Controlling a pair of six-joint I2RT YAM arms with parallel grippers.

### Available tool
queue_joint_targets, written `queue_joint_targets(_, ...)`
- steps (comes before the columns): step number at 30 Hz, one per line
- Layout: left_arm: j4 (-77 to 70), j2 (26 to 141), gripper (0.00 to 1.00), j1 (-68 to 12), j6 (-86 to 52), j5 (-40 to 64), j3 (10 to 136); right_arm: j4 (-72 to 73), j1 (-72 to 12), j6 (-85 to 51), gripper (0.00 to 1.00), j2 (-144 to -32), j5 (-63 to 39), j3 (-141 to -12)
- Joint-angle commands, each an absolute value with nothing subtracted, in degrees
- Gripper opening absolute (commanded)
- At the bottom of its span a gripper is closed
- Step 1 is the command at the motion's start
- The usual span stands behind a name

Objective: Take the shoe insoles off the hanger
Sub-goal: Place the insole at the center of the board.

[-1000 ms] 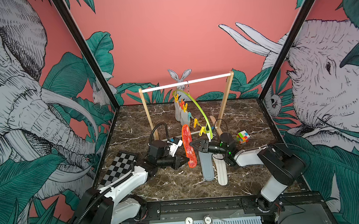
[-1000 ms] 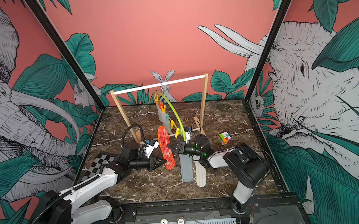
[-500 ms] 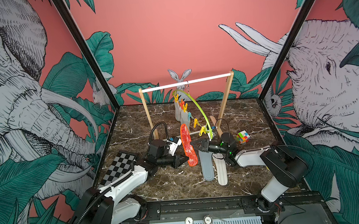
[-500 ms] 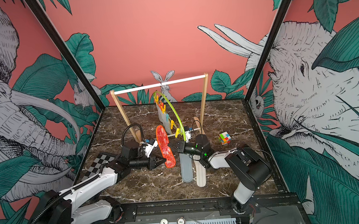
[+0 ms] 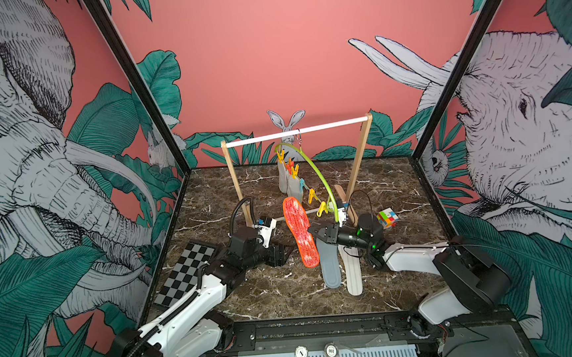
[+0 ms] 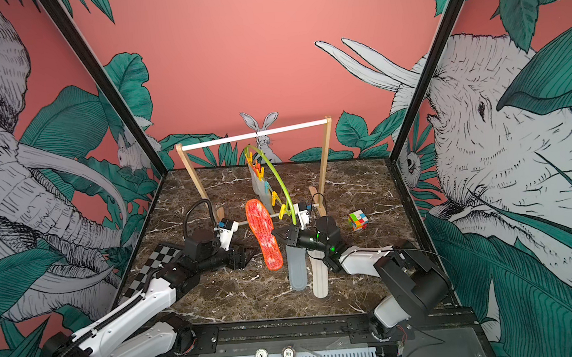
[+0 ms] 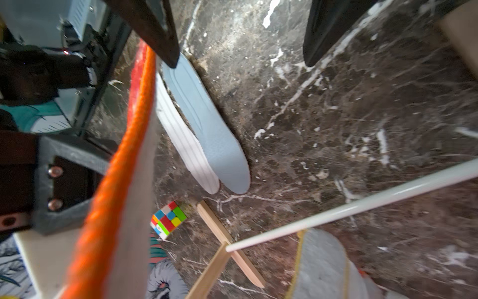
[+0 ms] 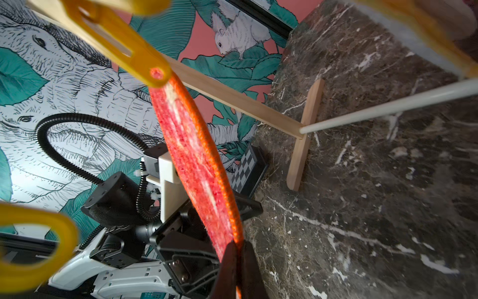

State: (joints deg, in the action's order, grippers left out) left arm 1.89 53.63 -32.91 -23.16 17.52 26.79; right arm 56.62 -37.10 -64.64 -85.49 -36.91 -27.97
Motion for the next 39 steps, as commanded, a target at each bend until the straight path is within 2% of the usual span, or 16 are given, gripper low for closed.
queue_joint_targets(1, 6.33, 49.87, 0.79, -32.74, -24.6, 7.41, 24.24, 56.46, -37.41, -63.63, 0.0, -83.75, -34.88, -25.91)
queue_joint_targets(9, 10.13, 43.13, 0.82, -32.65, -25.18, -1.05, 22.88, 55.63, -38.03, -65.39, 0.0, -82.88, -30.64, -22.2)
queue_joint_targets(12, 9.02, 41.6, 0.95, -32.69, -24.94, -2.58, 22.02, 54.39, -38.83, -66.66, 0.0, -83.09, -28.87, -21.73)
queue_joint_targets(14, 8.55, 41.01, 0.99, -32.69, -24.51, -3.21, 22.05, 53.0, -39.87, -67.21, 0.0, -82.59, -26.6, -21.4)
queue_joint_targets(19, 8.55, 40.28, 0.99, -32.69, -23.62, -4.65, 22.83, 48.49, -43.17, -68.59, 0.0, -81.74, -21.17, -22.14)
queue_joint_targets(33, 7.49, 40.83, 0.99, -32.78, -24.32, -5.73, 22.59, 44.78, -46.82, -71.37, 0.0, -79.89, -14.66, -21.5)
queue_joint_targets(39, 5.83, 41.65, 0.99, -32.76, -24.14, -5.99, 22.41, 44.31, -47.89, -74.09, 0.0, -82.38, -13.61, -21.48)
